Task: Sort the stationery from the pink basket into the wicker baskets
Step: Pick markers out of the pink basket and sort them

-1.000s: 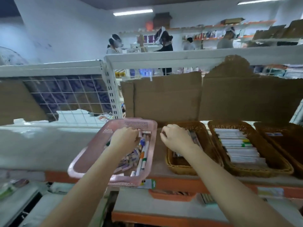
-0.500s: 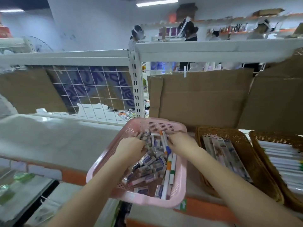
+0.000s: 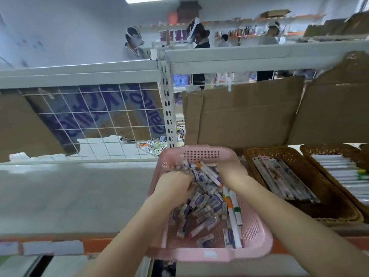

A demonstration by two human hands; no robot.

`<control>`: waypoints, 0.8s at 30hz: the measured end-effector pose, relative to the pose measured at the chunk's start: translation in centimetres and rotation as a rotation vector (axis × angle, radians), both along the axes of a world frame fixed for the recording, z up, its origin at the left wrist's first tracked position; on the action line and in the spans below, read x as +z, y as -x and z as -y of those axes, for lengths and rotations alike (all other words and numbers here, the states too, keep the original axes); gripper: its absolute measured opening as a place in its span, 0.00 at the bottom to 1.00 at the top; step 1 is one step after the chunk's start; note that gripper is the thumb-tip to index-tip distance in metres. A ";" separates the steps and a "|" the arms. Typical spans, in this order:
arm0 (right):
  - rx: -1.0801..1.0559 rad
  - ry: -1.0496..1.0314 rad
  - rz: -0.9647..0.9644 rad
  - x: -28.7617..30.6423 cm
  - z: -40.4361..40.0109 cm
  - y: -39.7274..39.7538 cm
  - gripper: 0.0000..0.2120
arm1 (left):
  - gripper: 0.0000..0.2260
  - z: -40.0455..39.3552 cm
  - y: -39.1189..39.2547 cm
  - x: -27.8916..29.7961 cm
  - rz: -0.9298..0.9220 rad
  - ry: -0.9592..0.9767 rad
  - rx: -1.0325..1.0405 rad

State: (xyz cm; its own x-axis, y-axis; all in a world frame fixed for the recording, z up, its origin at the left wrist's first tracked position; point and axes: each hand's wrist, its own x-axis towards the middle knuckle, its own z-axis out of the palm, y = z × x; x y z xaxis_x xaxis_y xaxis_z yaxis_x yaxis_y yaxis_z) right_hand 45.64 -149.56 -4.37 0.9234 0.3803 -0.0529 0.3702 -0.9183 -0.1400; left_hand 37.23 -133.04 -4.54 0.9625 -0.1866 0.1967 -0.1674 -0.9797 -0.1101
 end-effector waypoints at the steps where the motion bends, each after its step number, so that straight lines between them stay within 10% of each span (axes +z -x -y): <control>1: -0.037 -0.016 0.012 0.5 0.2 0.3 0.13 | 0.10 -0.2 0.0 -0.1 -0.001 0.017 -0.018; 24: 0.138 -0.665 -0.048 6.8 1.0 9.7 0.05 | 0.02 1.2 2.2 0.8 -0.129 0.698 -0.322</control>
